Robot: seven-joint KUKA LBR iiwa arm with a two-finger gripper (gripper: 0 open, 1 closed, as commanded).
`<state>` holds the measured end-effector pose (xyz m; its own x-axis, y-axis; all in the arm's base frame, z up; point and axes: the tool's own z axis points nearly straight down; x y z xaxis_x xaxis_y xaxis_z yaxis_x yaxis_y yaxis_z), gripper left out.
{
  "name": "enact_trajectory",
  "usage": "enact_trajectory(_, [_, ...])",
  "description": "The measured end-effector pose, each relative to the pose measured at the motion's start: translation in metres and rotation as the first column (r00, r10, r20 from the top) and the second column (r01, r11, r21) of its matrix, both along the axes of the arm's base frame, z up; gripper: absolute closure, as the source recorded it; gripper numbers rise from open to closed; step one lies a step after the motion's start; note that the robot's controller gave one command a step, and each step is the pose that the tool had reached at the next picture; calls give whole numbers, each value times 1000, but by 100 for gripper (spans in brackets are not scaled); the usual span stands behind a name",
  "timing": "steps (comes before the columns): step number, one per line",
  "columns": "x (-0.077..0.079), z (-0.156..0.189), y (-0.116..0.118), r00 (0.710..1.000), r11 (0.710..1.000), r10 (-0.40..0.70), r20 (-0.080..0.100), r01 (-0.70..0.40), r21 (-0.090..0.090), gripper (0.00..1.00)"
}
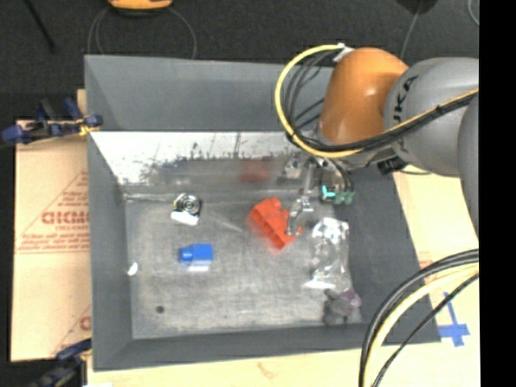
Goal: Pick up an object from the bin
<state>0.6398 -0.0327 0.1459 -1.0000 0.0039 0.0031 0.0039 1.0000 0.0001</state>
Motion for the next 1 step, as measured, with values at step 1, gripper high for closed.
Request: enact_trajectory(1, [8,-49,4,983,983,185,18,-185,-1,0])
